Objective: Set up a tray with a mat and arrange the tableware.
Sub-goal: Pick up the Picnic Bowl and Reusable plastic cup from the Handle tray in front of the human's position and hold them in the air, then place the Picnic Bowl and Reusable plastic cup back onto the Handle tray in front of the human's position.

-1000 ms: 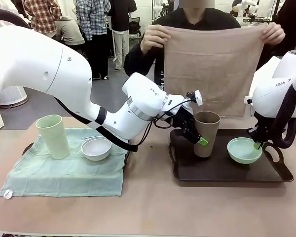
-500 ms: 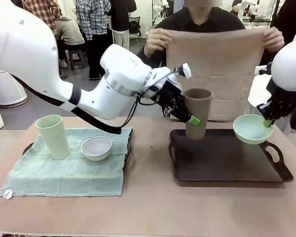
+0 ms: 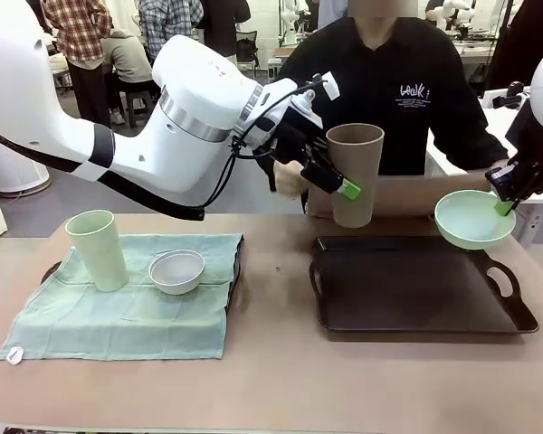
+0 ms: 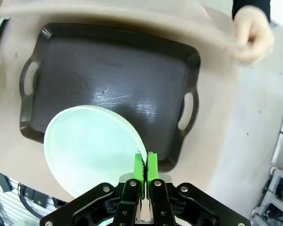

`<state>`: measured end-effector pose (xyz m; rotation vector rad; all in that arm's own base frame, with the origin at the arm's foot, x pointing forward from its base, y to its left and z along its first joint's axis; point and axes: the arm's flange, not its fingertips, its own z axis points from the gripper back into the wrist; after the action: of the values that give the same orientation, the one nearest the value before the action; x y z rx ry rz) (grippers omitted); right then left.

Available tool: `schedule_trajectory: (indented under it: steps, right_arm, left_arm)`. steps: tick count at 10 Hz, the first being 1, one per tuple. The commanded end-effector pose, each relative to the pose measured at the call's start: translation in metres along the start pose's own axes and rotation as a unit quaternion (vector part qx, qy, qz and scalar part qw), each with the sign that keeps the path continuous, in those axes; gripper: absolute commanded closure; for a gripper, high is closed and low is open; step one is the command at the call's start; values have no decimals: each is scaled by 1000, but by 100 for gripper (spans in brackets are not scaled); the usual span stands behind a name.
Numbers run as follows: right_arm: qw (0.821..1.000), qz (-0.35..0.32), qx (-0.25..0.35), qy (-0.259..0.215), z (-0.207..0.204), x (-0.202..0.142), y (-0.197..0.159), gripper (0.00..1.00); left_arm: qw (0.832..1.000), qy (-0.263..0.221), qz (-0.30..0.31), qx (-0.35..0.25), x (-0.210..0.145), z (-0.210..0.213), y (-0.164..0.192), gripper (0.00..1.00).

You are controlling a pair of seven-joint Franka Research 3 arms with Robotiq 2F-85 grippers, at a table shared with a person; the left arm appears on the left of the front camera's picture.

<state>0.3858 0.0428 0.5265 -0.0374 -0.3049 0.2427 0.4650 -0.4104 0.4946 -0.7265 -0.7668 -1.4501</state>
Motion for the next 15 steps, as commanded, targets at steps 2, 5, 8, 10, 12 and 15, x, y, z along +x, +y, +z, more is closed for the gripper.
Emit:
schedule_trajectory:
  steps: [2,5,8,10,12,15]
  right_arm:
    - [1000,1,0,3,-5,2,1,99]
    - [1000,1,0,3,-5,2,1,99]
    - [1000,1,0,3,-5,2,1,99]
    - [1000,1,0,3,-5,2,1,99]
    - [1000,1,0,3,-5,2,1,99]
    - [1000,1,0,3,-5,2,1,99]
  left_arm:
    - [1000,-5,-3,-3,-4,-6,3,78]
    - [1000,-5,-3,-3,-4,-6,3,78]
    - [1000,-5,-3,-3,-4,-6,3,78]
    - [1000,-5,-3,-3,-4,-6,3,78]
    - [1000,-5,-3,-3,-4,-6,3,78]
    - [1000,-5,-3,-3,-4,-6,3,78]
